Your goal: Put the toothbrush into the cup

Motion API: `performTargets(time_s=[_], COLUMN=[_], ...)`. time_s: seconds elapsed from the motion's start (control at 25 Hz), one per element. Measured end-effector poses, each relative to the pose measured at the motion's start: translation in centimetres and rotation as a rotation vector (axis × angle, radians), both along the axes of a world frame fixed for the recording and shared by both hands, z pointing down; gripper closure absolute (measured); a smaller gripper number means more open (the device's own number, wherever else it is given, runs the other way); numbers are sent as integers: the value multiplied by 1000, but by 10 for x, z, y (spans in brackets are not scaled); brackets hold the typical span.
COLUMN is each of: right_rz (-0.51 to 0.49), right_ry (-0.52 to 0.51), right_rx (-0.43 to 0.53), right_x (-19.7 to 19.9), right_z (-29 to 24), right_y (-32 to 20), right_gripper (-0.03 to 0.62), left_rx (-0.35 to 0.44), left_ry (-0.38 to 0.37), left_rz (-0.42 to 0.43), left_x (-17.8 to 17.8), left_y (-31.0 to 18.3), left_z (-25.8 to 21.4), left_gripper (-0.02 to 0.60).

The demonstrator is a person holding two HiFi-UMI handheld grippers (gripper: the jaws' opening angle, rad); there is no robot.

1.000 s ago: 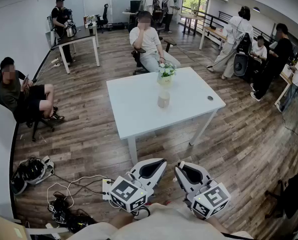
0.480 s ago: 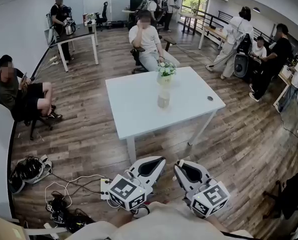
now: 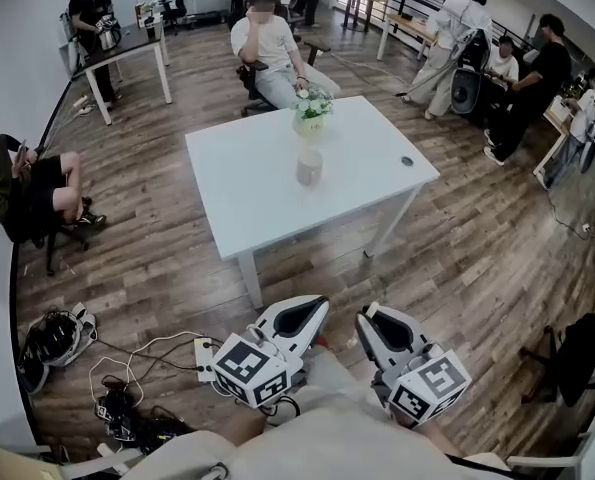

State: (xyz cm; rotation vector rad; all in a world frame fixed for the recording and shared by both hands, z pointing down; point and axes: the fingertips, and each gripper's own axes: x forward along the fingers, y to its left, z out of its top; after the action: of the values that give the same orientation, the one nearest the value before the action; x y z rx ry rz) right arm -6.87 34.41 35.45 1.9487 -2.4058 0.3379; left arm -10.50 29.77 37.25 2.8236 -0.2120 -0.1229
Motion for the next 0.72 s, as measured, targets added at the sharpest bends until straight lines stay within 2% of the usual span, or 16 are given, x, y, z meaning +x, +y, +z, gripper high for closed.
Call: performTargets(time_s=[0.36,0.56,0.72], right_rz=[-12,-53,-75], right_ry=[-47,-56,-58], right_rx=[0,12,12], right_x=[24,46,74], right_z=[7,10,11], right_y=[-54,-117,-174], right_gripper=[536,536,537], left_rx=[-11,-11,-9], left_ry=[-42,-58,-69], left_rz=[-26,-94,-111], left_x=[18,33,61], left_y=[-48,-113,-167], left_z=[9,15,18], left_gripper=[575,575,576])
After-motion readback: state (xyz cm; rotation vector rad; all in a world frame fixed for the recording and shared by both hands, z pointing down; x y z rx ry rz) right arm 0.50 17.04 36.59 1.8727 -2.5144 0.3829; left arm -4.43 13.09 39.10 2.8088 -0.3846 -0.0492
